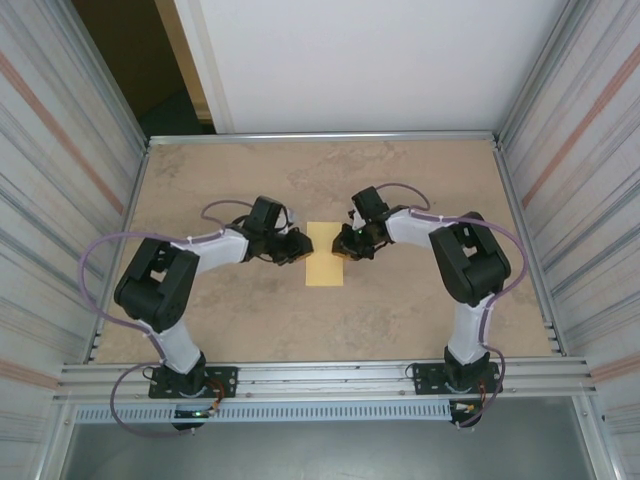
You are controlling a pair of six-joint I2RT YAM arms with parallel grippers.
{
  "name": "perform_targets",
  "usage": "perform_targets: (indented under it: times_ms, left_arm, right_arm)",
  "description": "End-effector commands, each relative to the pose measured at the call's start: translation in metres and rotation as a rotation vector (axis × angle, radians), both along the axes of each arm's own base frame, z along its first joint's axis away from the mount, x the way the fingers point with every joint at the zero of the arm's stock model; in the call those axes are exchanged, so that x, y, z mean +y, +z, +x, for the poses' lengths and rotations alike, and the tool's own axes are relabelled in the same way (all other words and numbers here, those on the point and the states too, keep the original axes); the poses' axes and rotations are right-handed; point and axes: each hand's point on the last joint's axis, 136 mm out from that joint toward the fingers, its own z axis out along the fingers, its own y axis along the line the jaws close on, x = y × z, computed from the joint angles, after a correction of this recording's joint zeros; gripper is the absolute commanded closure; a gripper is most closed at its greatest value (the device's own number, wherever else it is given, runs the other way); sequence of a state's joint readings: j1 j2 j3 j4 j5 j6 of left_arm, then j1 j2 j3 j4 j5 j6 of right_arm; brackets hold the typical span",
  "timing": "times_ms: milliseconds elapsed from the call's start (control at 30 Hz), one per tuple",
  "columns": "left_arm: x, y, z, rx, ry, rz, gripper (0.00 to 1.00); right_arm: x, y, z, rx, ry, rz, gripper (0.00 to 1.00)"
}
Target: Fold a paper plane with a square sheet of paper (pick it up from the middle)
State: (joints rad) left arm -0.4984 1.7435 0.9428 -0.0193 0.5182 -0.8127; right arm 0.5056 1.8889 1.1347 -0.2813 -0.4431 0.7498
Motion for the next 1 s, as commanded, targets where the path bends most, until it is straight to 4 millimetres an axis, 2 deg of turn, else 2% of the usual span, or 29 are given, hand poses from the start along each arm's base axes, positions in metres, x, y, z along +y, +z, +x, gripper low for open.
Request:
perform_targets:
  times_ms: [0,133,200,300,600,967]
  left_arm:
    - [-0.006,0.001,0.01,-0.011,-0.006,0.002,0.81]
    - [-0.009,-0.003,0.016,-0.008,-0.011,0.012,0.79]
    - [-0.009,-0.007,0.019,-0.008,-0.017,0.033,0.77]
    - [-0.01,-0.011,0.024,-0.004,-0.023,0.04,0.76]
    - [-0.003,-0.023,0.032,0.015,-0.005,0.107,0.72]
    - [-0.001,-0.042,0.022,0.079,-0.001,0.104,0.71]
  right_arm:
    - [-0.016,0.042,0.002,-0.082,-0.048,0.007,0.7]
    - [-0.034,0.047,-0.012,-0.106,-0.111,0.022,0.52]
    - [-0.044,0.043,-0.022,-0.104,-0.149,0.028,0.47]
    - [-0.047,0.04,-0.034,-0.094,-0.176,0.055,0.44]
    - [-0.038,0.031,-0.048,-0.083,-0.191,0.079,0.46]
    - [-0.034,0.02,-0.058,-0.058,-0.173,0.06,0.48]
